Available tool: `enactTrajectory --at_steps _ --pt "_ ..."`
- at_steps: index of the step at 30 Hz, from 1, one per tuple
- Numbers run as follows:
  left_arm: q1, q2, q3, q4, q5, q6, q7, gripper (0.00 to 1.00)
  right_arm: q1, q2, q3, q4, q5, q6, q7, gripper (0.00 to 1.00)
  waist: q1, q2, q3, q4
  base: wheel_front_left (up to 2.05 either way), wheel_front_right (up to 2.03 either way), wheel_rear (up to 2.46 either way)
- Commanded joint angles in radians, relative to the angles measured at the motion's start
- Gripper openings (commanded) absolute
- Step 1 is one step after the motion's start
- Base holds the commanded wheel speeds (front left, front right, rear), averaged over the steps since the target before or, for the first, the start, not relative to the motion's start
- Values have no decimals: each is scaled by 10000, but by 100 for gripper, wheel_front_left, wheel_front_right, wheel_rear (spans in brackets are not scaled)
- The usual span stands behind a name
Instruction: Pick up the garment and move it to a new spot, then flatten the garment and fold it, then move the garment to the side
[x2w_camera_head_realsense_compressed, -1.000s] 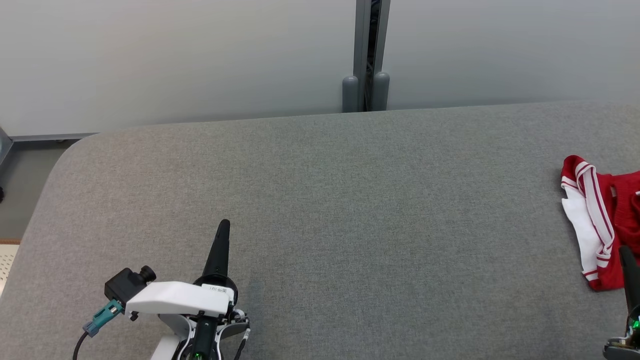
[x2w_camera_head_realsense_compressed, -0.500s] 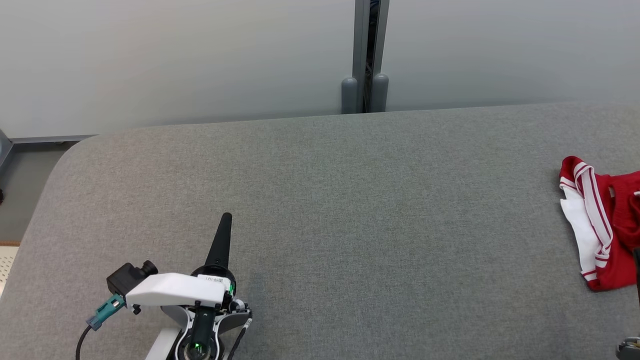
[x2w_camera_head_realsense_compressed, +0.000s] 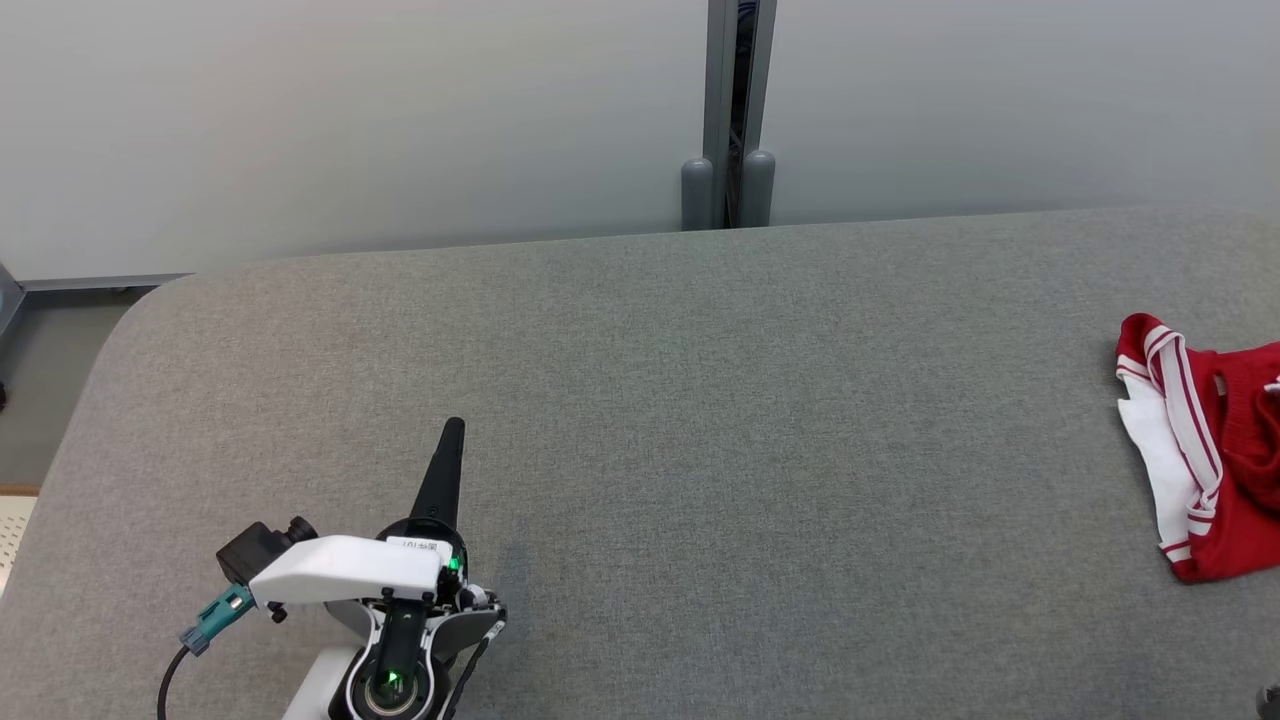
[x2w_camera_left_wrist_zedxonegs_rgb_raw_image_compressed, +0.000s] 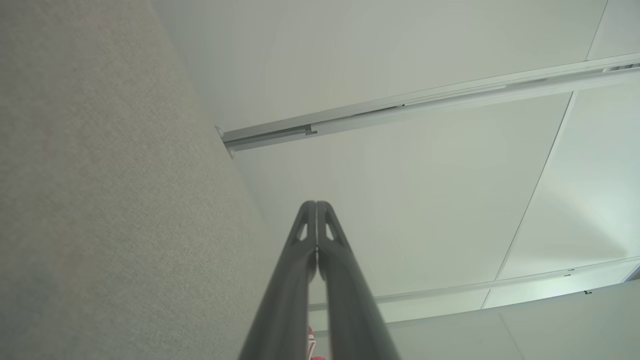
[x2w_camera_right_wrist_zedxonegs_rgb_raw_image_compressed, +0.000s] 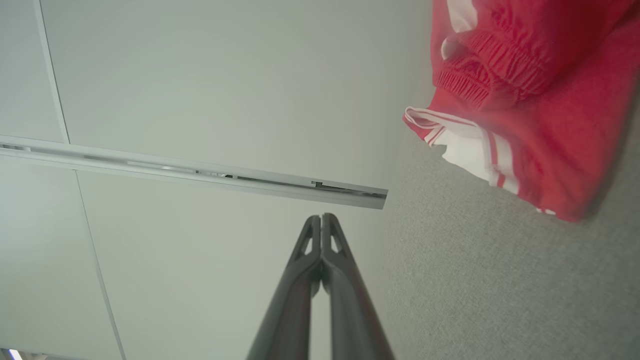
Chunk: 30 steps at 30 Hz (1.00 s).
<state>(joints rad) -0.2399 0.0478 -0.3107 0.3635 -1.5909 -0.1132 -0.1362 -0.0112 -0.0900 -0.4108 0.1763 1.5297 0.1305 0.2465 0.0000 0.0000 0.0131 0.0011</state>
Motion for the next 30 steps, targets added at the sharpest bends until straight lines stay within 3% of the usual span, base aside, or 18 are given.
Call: enactTrajectory --at_steps 1,17,30 --pt "-262 37 -10 12 -158 -58 29 0 -109 -8 -90 7 182 4 72 0 0 0 -2 -1 0 0 0" --pt "-563 42 -108 320 -1245 -220 131 0 -186 52 -663 167 1152 4 608 0 0 0 -50 -24 0 0 0" --pt "-568 43 -105 319 -1224 -206 121 0 -204 101 -764 160 1039 4 682 0 0 0 -51 -24 0 0 0"
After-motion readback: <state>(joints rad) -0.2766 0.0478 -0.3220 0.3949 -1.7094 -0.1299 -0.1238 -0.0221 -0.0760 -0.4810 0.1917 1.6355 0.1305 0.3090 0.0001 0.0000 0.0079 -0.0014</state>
